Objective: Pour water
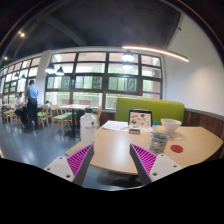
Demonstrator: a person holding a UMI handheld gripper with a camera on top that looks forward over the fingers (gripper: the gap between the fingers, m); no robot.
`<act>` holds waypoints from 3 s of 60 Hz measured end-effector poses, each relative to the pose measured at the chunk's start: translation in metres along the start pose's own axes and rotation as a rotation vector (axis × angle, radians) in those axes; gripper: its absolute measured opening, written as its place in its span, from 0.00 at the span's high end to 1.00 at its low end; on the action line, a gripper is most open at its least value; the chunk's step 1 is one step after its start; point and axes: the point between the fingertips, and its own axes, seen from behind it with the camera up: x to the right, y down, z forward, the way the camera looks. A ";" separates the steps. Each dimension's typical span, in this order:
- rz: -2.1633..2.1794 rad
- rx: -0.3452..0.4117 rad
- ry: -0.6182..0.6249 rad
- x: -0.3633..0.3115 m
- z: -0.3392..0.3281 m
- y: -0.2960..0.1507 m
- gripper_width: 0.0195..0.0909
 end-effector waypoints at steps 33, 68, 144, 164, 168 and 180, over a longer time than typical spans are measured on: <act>0.029 0.066 0.064 -0.089 0.182 -0.025 0.15; 0.067 0.155 0.093 -0.092 0.228 -0.033 0.68; 2.198 0.449 -0.099 0.119 0.099 -0.059 0.72; 0.790 0.757 -0.018 0.131 -0.107 -0.258 0.72; 0.568 0.811 0.087 0.166 -0.159 -0.279 0.72; 0.147 0.546 0.340 0.255 -0.185 -0.176 0.72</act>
